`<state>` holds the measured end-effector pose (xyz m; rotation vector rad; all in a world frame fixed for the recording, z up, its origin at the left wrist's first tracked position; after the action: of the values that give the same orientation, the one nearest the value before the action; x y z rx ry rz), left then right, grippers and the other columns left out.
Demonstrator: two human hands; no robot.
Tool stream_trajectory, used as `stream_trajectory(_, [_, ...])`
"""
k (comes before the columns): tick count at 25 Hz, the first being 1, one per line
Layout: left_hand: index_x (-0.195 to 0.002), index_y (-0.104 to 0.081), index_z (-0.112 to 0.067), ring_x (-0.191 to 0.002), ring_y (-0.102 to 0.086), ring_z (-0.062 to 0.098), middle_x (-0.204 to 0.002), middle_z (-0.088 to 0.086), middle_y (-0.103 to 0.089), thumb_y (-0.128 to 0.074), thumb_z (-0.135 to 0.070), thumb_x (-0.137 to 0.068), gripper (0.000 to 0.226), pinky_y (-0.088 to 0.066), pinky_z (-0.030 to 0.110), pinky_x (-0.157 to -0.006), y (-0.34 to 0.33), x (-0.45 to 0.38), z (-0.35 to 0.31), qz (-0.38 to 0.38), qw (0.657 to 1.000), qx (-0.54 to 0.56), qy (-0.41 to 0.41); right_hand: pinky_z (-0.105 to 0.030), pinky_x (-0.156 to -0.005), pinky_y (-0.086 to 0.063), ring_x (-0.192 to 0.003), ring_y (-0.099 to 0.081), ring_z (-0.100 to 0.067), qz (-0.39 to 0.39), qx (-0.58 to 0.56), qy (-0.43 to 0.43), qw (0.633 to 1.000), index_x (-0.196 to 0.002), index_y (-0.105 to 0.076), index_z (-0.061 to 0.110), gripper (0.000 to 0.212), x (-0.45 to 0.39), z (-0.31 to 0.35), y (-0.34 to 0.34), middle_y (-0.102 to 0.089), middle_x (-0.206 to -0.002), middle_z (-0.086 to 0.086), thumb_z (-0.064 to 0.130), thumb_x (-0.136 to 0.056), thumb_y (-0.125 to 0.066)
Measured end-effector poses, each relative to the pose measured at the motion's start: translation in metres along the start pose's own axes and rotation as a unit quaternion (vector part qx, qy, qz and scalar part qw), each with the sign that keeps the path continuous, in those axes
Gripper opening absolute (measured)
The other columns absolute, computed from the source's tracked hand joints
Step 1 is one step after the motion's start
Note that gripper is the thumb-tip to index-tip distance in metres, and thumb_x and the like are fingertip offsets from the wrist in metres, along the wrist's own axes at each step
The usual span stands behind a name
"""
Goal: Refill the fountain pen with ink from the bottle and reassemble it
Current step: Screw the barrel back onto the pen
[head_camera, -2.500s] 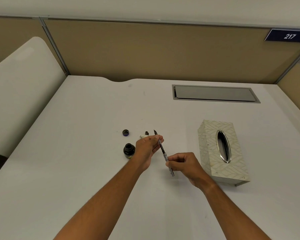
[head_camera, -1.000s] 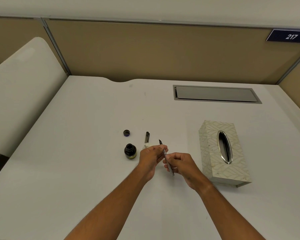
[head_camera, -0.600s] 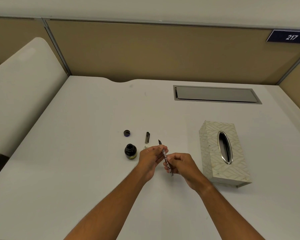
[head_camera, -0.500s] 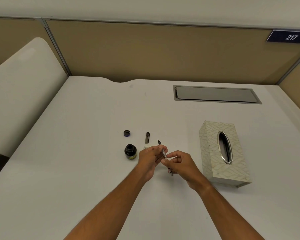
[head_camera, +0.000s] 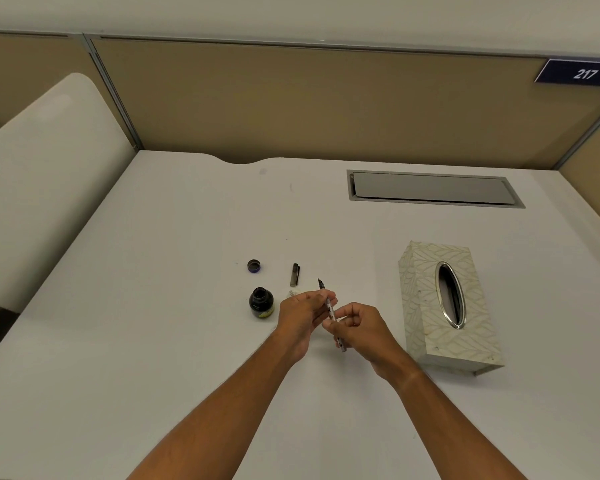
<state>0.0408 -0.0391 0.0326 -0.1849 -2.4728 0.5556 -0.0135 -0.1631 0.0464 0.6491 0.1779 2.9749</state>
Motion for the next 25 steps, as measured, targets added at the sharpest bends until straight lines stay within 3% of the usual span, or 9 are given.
stream_trajectory(2, [-0.092, -0.070, 0.000, -0.095, -0.070, 0.020, -0.098, 0.013, -0.073, -0.059, -0.008, -0.092, 0.014, -0.056, 0.028, -0.080, -0.0005, 0.0009, 0.0005, 0.003, 1.000, -0.001, 0.000, -0.032, -0.065, -0.057, -0.063, -0.064, -0.018, 0.013, -0.010, -0.008, 1.000, -0.094, -0.068, 0.002, 0.010, -0.0012, -0.0004, 0.0006, -0.067, -0.075, -0.012, 0.011, -0.092, -0.063])
stream_trajectory(4, [-0.089, -0.071, -0.002, -0.094, -0.070, 0.021, -0.097, 0.013, -0.073, -0.059, -0.008, -0.092, 0.014, -0.055, 0.027, -0.078, -0.0009, 0.0010, 0.0002, 0.002, 1.000, -0.005, -0.003, -0.033, -0.070, -0.058, -0.070, -0.067, -0.019, 0.027, -0.013, -0.012, 0.999, -0.097, -0.070, 0.003, 0.019, -0.0007, 0.0009, 0.0004, -0.071, -0.083, -0.014, 0.012, -0.098, -0.054])
stream_trajectory(9, [-0.087, -0.071, -0.003, -0.093, -0.069, 0.021, -0.094, 0.011, -0.073, -0.060, -0.008, -0.090, 0.013, -0.055, 0.032, -0.086, -0.0022, 0.0006, -0.0013, -0.004, 1.000, -0.014, -0.006, -0.028, -0.058, -0.056, -0.061, -0.064, -0.017, -0.002, -0.004, -0.003, 1.000, -0.097, -0.066, 0.006, 0.021, 0.0009, 0.0007, -0.0009, -0.068, -0.072, -0.010, 0.019, -0.084, -0.075])
stream_trajectory(13, [-0.084, -0.072, -0.004, -0.089, -0.069, 0.020, -0.091, 0.011, -0.074, -0.060, -0.005, -0.090, 0.013, -0.055, 0.025, -0.076, -0.0018, 0.0021, -0.0004, -0.004, 1.000, -0.021, -0.008, -0.034, -0.072, -0.059, -0.073, -0.068, -0.019, 0.020, -0.003, -0.015, 1.000, -0.097, -0.069, 0.005, 0.017, -0.0010, 0.0005, 0.0000, -0.071, -0.086, -0.015, 0.015, -0.097, -0.055])
stream_trajectory(15, [-0.084, -0.072, -0.004, -0.088, -0.069, 0.020, -0.091, 0.011, -0.073, -0.061, -0.005, -0.089, 0.012, -0.055, 0.025, -0.076, -0.0015, 0.0013, -0.0010, -0.010, 0.999, -0.028, -0.011, -0.032, -0.071, -0.058, -0.076, -0.068, -0.020, 0.022, 0.005, -0.017, 1.000, -0.098, -0.070, 0.009, 0.016, -0.0002, 0.0019, -0.0011, -0.072, -0.089, -0.015, 0.020, -0.096, -0.058])
stream_trajectory(18, [-0.087, -0.072, -0.003, -0.093, -0.069, 0.022, -0.094, 0.013, -0.073, -0.063, -0.006, -0.087, 0.009, -0.056, 0.028, -0.079, -0.0012, 0.0007, -0.0019, -0.013, 0.999, -0.038, -0.015, -0.030, -0.062, -0.057, -0.063, -0.064, -0.019, -0.002, 0.010, -0.015, 1.000, -0.097, -0.065, 0.008, 0.021, 0.0008, 0.0007, -0.0016, -0.068, -0.073, -0.010, 0.022, -0.085, -0.074])
stream_trajectory(21, [-0.088, -0.072, -0.002, -0.092, -0.069, 0.022, -0.093, 0.013, -0.073, -0.064, -0.007, -0.087, 0.009, -0.055, 0.026, -0.078, -0.0014, 0.0015, -0.0006, -0.008, 0.999, -0.042, -0.014, -0.034, -0.068, -0.058, -0.067, -0.066, -0.020, 0.009, 0.005, -0.021, 1.000, -0.095, -0.067, 0.003, 0.011, -0.0012, 0.0005, -0.0008, -0.068, -0.078, -0.014, 0.012, -0.094, -0.061])
stream_trajectory(23, [-0.088, -0.072, -0.002, -0.090, -0.069, 0.021, -0.093, 0.013, -0.073, -0.064, -0.008, -0.087, 0.010, -0.055, 0.025, -0.077, -0.0016, 0.0009, -0.0005, -0.011, 0.999, -0.047, -0.014, -0.032, -0.072, -0.059, -0.076, -0.069, -0.020, 0.027, 0.002, -0.027, 0.999, -0.100, -0.068, 0.006, 0.020, -0.0006, 0.0027, -0.0017, -0.071, -0.089, -0.015, 0.014, -0.099, -0.050])
stream_trajectory(25, [-0.086, -0.073, -0.003, -0.089, -0.069, 0.020, -0.093, 0.013, -0.074, -0.064, -0.007, -0.087, 0.010, -0.055, 0.026, -0.079, -0.0019, 0.0000, -0.0017, -0.020, 0.999, -0.048, -0.017, -0.029, -0.071, -0.060, -0.080, -0.070, -0.021, 0.022, 0.009, -0.028, 0.999, -0.102, -0.068, 0.009, 0.018, -0.0005, 0.0038, -0.0026, -0.072, -0.093, -0.013, 0.022, -0.097, -0.056])
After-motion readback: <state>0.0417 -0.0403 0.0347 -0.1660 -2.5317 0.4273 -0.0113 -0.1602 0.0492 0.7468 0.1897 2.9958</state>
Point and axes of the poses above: each hand's wrist, its own x-axis away from the middle knuckle, its own y-axis out of the back of the hand, z = x × y, the point moved 1 cm from there along -x, towards the middle knuckle
